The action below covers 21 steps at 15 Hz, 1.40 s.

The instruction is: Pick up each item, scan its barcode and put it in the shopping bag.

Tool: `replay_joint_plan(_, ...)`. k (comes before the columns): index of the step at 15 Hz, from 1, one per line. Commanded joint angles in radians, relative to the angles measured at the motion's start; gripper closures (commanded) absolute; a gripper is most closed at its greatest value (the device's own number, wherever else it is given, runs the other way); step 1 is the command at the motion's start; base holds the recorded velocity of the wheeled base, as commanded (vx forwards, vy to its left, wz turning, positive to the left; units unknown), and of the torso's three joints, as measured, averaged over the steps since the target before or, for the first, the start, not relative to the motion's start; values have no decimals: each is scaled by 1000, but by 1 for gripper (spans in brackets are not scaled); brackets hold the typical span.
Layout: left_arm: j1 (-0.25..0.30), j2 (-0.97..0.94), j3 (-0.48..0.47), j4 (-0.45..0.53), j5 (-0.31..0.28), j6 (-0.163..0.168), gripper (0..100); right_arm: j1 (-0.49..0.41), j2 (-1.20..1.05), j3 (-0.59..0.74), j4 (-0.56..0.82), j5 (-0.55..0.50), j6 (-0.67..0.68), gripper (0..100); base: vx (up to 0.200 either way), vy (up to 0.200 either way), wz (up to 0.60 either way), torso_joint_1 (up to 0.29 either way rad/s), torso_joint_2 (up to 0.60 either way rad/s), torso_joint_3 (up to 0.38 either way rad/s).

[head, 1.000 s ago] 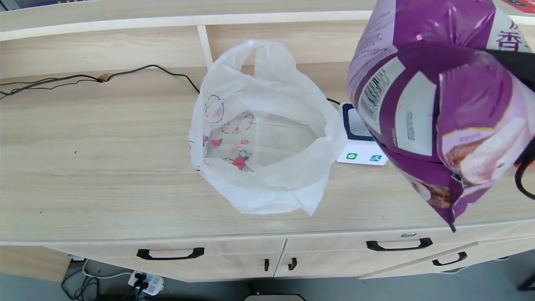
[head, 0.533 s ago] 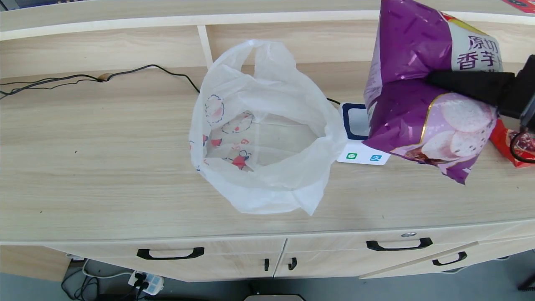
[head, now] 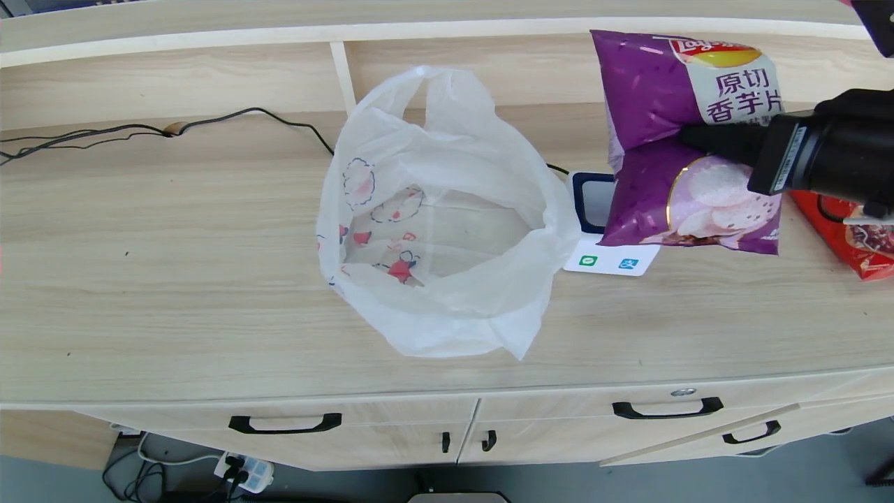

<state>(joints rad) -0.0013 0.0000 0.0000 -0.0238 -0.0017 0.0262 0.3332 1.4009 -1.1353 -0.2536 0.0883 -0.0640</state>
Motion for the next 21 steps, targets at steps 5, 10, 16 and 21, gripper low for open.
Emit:
replay_joint_plan(5, 0, 2, 0, -1, 0, 0, 0, -37, 99, -89, 4, 5, -36, 100, 0, 0, 0, 0, 0, 0)
replay_joint_plan(10, 0, 2, 0, -1, 0, 0, 0, -74, 99, -80, 20, 7, -46, 100, 0, 0, 0, 0, 0, 0)
replay_joint_plan(16, 0, 2, 0, 1, 0, 0, 0, -23, -91, -116, 189, -22, -54, 100, 0, 0, 0, 0, 0, 0)
replay_joint_plan(21, 0, 2, 0, -1, 0, 0, 0, 196, -95, -169, 195, -42, -106, 100, 0, 0, 0, 0, 0, 0)
